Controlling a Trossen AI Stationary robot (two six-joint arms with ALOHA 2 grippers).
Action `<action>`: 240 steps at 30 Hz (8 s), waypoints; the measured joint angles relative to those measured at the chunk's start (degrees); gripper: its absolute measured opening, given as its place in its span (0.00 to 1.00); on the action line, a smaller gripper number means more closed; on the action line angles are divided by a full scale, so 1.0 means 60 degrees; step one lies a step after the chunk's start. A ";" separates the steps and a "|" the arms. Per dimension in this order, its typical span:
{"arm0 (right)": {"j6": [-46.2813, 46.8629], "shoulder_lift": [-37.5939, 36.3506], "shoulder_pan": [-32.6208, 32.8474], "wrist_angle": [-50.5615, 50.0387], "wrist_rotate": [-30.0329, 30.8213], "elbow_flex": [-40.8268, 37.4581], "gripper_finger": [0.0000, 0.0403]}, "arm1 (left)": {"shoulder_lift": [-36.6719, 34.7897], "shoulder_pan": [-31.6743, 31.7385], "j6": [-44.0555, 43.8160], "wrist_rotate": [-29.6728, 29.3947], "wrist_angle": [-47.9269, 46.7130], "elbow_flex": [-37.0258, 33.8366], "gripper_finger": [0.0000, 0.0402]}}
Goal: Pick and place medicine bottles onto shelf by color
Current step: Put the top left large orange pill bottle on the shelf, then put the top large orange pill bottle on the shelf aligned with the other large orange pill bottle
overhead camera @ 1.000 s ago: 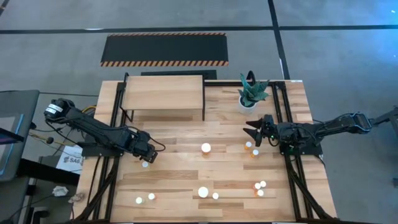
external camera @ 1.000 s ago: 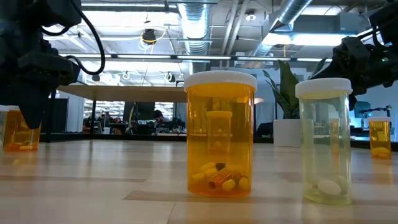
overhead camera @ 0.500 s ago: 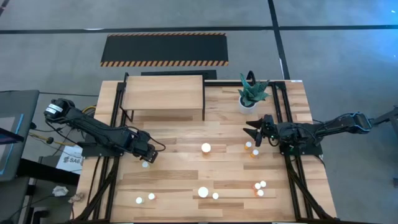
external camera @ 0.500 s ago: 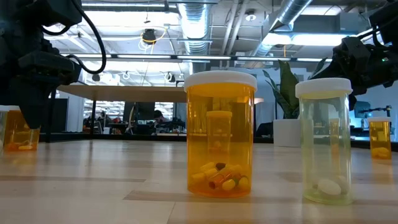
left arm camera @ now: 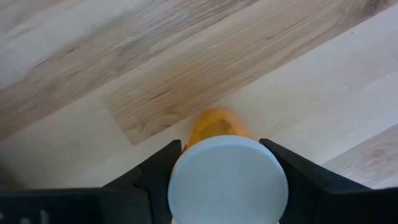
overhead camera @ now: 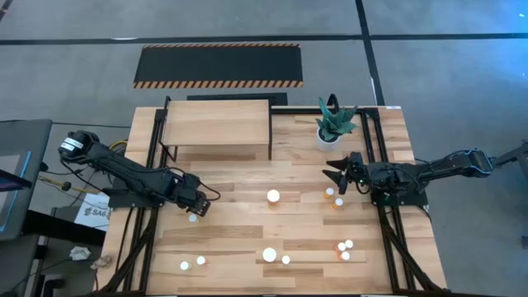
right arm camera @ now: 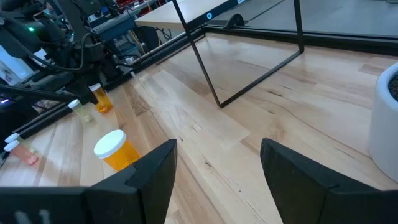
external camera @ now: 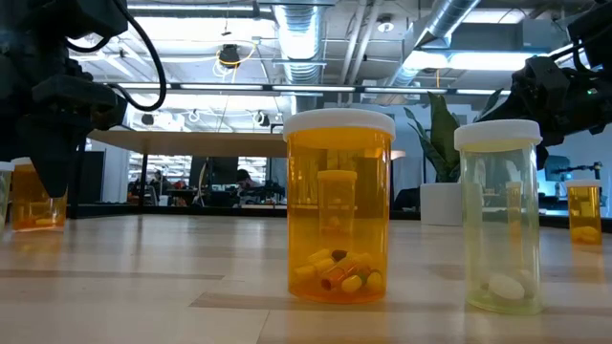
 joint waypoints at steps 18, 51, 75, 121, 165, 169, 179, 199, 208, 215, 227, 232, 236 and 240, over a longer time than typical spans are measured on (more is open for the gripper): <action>0.0000 -0.0002 -0.0002 0.0000 0.0002 0.0002 0.63 | -0.0004 0.0557 0.0786 0.0008 0.1258 0.0133 0.46; 0.0000 -0.0004 0.0000 0.0000 -0.0001 -0.0001 0.63 | -0.0007 0.5557 0.6617 -0.0940 0.0101 0.5544 0.46; 0.0000 0.0000 0.0000 0.0000 -0.0001 -0.0001 0.63 | 0.2268 1.0711 1.0889 0.0630 -0.2660 0.8946 0.46; 0.0000 -0.0004 0.0000 0.0000 0.0003 0.0002 0.63 | 0.4375 1.3207 1.0343 -0.0074 -0.4875 0.9318 0.47; 0.0000 -0.0002 -0.0001 -0.0001 0.0000 0.0001 0.63 | 0.4305 1.3541 1.0277 -0.0226 -0.5281 1.0124 0.55; 0.0000 0.0000 0.0000 0.0000 0.0003 0.0003 0.63 | 0.4296 1.3528 1.0305 -0.0470 -0.5703 1.0537 0.55; 0.0000 0.0000 0.0000 0.0000 0.0003 0.0003 0.63 | 0.4291 1.3285 1.0593 -0.0762 -0.5926 1.0641 0.55; 0.0000 -0.0003 -0.0001 0.0000 0.0003 -0.0001 0.63 | 0.2794 1.2244 1.0937 -0.0733 -0.5288 1.0641 0.55; -0.0002 -0.0003 0.0000 -0.0001 0.0001 0.0000 0.63 | 0.2310 0.9371 1.2688 -0.0765 -0.3733 1.0555 0.55; -0.0001 -0.0001 0.0000 0.0000 0.0002 0.0002 0.63 | 0.2244 0.7200 1.3023 -0.0203 -0.1026 0.8685 0.55; 0.0000 -0.0003 0.0000 0.0000 0.0003 0.0000 0.63 | 0.2047 0.3363 1.0633 -0.1589 0.3695 0.5590 0.55; -0.0001 -0.0004 0.0000 0.0000 0.0003 0.0001 0.63 | 0.2108 0.1651 1.0533 -0.3204 0.6534 0.4066 0.55; -0.0001 -0.0002 -0.0003 -0.0012 0.0001 0.0000 0.63 | 0.2490 0.0777 1.0772 -0.4483 0.8684 0.2900 0.55; 0.0000 -0.0004 0.0000 -0.0131 0.0003 0.0002 0.63 | 0.3164 0.0325 1.1182 -0.4821 0.9791 0.2293 0.55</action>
